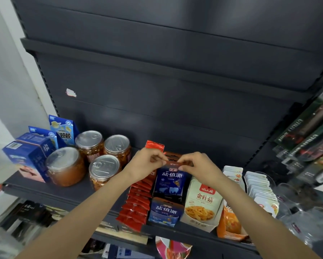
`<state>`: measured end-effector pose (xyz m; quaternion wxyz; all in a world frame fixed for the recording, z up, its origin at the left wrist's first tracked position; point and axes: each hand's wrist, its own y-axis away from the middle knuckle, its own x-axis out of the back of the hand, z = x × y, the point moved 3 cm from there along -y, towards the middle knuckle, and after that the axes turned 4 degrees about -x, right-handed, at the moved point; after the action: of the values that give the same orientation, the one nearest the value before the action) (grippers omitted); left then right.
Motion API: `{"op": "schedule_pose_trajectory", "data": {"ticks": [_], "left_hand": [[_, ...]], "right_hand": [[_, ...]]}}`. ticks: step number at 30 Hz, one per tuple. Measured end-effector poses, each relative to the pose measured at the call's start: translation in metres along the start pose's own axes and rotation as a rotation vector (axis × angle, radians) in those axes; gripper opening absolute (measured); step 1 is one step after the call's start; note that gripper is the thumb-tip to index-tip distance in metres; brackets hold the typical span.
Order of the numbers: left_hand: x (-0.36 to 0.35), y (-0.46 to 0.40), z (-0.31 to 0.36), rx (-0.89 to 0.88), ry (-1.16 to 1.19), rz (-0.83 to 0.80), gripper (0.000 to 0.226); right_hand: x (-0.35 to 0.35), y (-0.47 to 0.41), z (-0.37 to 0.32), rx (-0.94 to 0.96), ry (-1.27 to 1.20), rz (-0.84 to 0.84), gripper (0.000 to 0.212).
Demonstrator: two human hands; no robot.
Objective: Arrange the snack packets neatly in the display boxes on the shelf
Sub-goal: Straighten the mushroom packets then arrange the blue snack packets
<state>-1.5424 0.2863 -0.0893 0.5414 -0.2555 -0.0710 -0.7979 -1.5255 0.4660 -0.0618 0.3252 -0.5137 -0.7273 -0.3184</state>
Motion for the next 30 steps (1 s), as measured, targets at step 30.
{"op": "schedule_pose_trajectory", "data": {"ticks": [30], "left_hand": [[0.026,0.032,0.019,0.077,0.548,0.186,0.051]], "right_hand": [[0.018,0.054,0.012,-0.134,-0.939,0.397,0.038]]}}
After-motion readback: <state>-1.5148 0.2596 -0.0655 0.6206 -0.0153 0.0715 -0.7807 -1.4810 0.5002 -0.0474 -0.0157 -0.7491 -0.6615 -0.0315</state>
